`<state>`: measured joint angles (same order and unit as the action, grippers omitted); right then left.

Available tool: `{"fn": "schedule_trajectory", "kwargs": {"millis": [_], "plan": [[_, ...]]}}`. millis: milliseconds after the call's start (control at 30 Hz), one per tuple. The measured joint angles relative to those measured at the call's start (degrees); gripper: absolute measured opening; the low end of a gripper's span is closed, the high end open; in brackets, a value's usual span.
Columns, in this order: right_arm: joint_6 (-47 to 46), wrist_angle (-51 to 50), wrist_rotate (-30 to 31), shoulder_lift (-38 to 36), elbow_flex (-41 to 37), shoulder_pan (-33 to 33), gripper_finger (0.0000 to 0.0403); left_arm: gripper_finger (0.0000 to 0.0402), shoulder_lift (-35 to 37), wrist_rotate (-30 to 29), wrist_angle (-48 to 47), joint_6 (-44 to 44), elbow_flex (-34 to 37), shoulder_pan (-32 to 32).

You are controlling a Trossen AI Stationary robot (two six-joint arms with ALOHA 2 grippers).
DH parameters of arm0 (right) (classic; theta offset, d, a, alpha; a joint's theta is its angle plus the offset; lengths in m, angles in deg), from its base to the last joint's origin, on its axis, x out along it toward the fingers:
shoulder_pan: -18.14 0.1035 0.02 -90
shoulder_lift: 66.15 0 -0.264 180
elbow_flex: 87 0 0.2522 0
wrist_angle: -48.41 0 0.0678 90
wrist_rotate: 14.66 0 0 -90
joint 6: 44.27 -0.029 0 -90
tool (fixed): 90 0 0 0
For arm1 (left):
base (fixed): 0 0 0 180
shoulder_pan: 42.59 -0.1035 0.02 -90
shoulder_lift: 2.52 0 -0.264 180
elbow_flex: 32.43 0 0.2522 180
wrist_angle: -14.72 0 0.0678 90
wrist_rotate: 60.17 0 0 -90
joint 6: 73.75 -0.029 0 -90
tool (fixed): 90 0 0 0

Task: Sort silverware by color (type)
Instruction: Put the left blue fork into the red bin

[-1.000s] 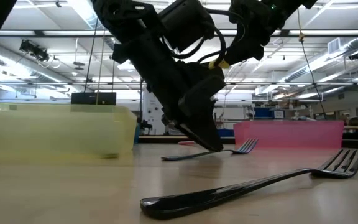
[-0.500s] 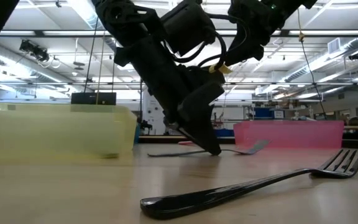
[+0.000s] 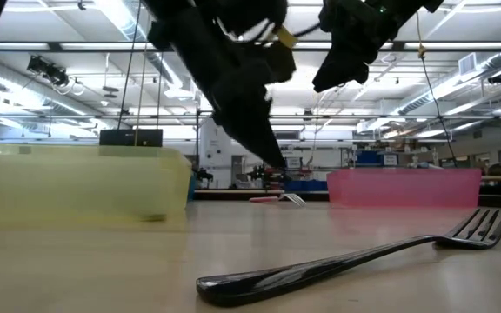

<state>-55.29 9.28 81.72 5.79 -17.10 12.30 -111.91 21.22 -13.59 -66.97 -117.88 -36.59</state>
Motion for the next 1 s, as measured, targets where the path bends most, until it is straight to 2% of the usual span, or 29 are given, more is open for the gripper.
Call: {"fn": "schedule_trajectory", "kwargs": {"millis": [300,567,733,1000], "plan": [[5.55,1.26,-0.02,0.00,0.00,-2.25,0.0124,0.0010,14.66,0.14,-9.67,-2.67,-0.02,-5.00],[8.35,1.38,0.00,0.00,-0.01,-4.94,0.0124,0.0010,25.08,-0.07,-18.43,-6.13,-0.08,-14.06],[11.10,1.06,0.00,0.00,-0.02,-6.53,0.0124,0.0010,28.09,-0.23,-28.35,-9.52,-0.07,-23.02],[12.55,-0.80,0.00,0.02,0.00,-7.59,0.0124,0.0010,27.75,-0.13,-32.17,-17.02,-0.04,-37.52]]}}
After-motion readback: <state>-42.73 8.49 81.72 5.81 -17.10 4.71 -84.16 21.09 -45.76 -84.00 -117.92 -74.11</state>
